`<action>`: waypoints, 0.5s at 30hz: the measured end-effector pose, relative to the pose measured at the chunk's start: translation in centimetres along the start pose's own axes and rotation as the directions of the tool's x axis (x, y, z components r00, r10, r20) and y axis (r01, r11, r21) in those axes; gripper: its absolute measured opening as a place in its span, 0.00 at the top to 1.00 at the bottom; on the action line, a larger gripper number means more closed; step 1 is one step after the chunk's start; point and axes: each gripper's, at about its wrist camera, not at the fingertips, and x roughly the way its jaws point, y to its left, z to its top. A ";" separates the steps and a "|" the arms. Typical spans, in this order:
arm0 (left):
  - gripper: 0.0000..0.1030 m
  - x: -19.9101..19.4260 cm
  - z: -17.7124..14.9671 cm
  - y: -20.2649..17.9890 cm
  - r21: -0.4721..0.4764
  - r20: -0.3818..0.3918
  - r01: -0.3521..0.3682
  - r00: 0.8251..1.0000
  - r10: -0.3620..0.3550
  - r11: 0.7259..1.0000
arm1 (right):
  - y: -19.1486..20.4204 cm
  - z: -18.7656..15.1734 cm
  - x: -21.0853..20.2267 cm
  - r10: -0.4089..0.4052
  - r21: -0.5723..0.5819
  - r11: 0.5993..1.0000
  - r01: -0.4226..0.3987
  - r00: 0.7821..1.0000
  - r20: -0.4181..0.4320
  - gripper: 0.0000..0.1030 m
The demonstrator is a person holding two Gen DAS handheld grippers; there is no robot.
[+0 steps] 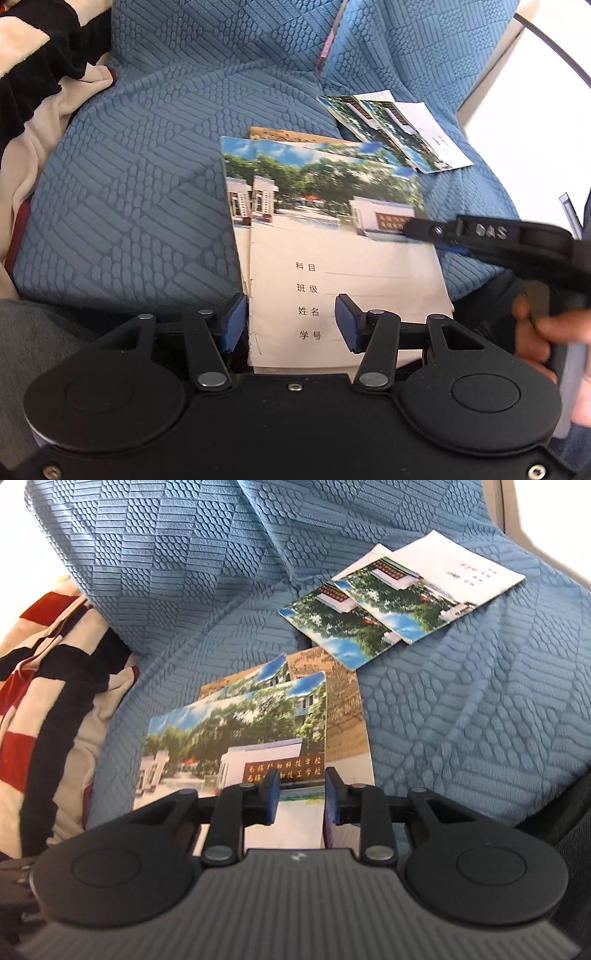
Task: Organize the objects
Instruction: 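Move both tools from the book stack toward the two remaining postcards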
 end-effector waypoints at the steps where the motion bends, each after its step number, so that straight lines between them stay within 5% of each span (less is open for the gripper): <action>1: 0.52 0.0 -0.2 -0.2 0.001 -0.002 0.003 1.000 -0.003 1.000 | 0.0 0.1 0.1 0.001 -0.015 1.000 0.000 1.000 0.002 0.72; 6: 0.51 -0.1 -0.9 -1.0 0.038 0.007 -0.005 1.000 0.005 0.999 | 0.3 0.6 0.3 0.007 -0.094 0.996 -0.008 1.000 -0.001 0.71; 15: 0.48 0.3 1.3 2.2 -0.095 0.053 0.007 0.999 -0.002 0.996 | 0.3 1.1 0.8 0.018 -0.142 0.990 -0.017 1.000 0.007 0.71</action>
